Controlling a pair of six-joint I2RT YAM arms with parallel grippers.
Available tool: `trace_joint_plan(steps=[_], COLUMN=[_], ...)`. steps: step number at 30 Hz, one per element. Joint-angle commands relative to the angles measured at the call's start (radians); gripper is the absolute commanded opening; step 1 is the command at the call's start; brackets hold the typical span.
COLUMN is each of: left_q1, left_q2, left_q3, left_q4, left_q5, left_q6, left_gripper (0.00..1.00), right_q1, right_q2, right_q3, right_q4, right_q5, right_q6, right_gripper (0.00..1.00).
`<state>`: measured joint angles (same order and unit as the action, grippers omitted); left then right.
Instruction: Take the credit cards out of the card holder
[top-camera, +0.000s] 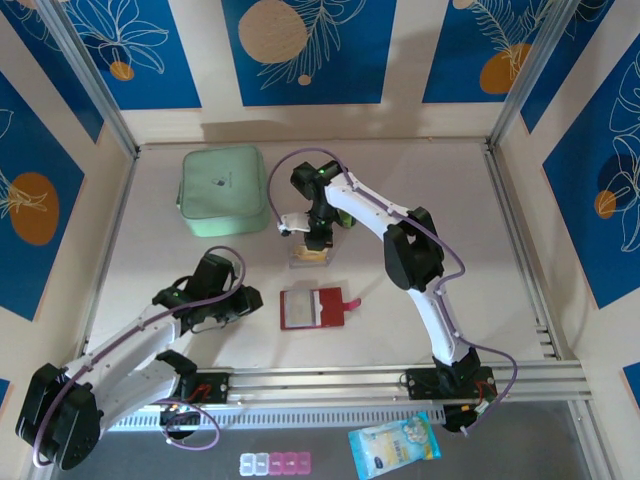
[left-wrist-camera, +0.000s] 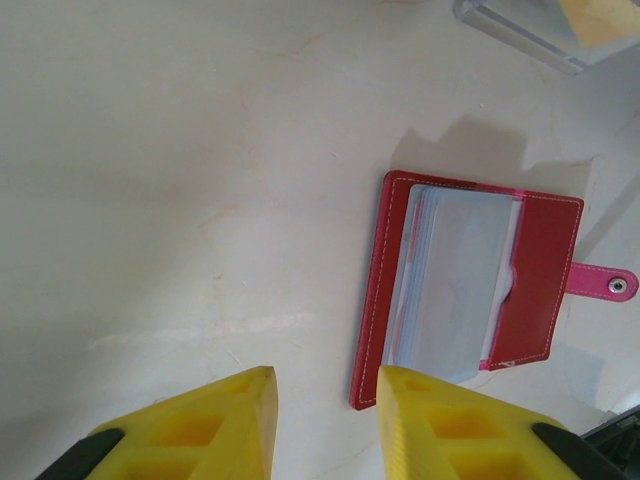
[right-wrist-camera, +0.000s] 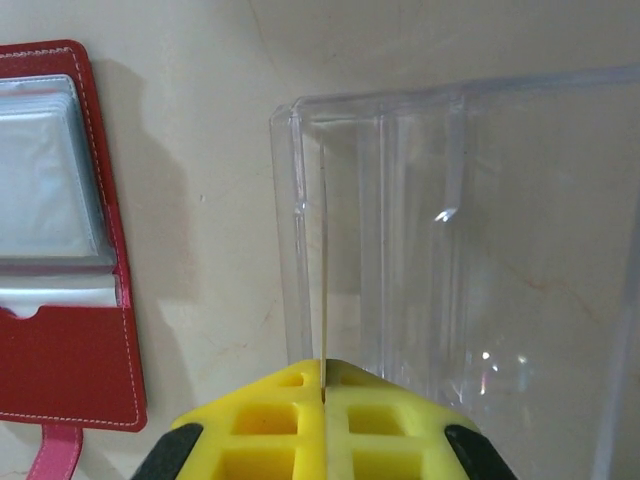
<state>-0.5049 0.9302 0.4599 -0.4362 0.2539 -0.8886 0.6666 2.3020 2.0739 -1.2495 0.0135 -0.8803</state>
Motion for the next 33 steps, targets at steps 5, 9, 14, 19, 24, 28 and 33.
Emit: trace_joint_plan(steps=[5, 9, 14, 19, 24, 28, 33], left_q1=[0.014, 0.015, 0.016, 0.017, 0.017, 0.017, 0.017], left_q2=[-0.014, -0.020, -0.031, -0.036, -0.041, -0.039, -0.031], left_q3=[-0.018, -0.022, -0.025, -0.025, -0.026, -0.027, -0.032], left_q4=[-0.023, -0.022, -0.024, -0.024, -0.022, -0.016, 0.013], left_q5=[0.016, 0.018, 0.016, 0.013, 0.010, 0.011, 0.027], left_q6=[0.001, -0.003, -0.004, -0.004, -0.007, -0.009, -0.015], left_gripper=[0.32, 0.32, 0.32, 0.32, 0.32, 0.32, 0.32], right_q1=[0.007, 0.005, 0.000, -0.009, -0.013, -0.013, -0.013], right_q2=[0.044, 0.049, 0.035, 0.002, -0.032, -0.051, -0.094], right_q3=[0.001, 0.004, 0.029, 0.047, 0.055, 0.045, 0.004], right_q4=[-0.022, -0.017, -0.024, -0.014, 0.013, 0.063, 0.107], right_q5=[-0.065, -0.068, -0.070, -0.067, -0.038, 0.021, 0.008], right_q6=[-0.021, -0.017, -0.010, 0.001, 0.015, 0.037, 0.075], right_gripper=[0.12, 0.15, 0.18, 0.20, 0.21, 0.20, 0.18])
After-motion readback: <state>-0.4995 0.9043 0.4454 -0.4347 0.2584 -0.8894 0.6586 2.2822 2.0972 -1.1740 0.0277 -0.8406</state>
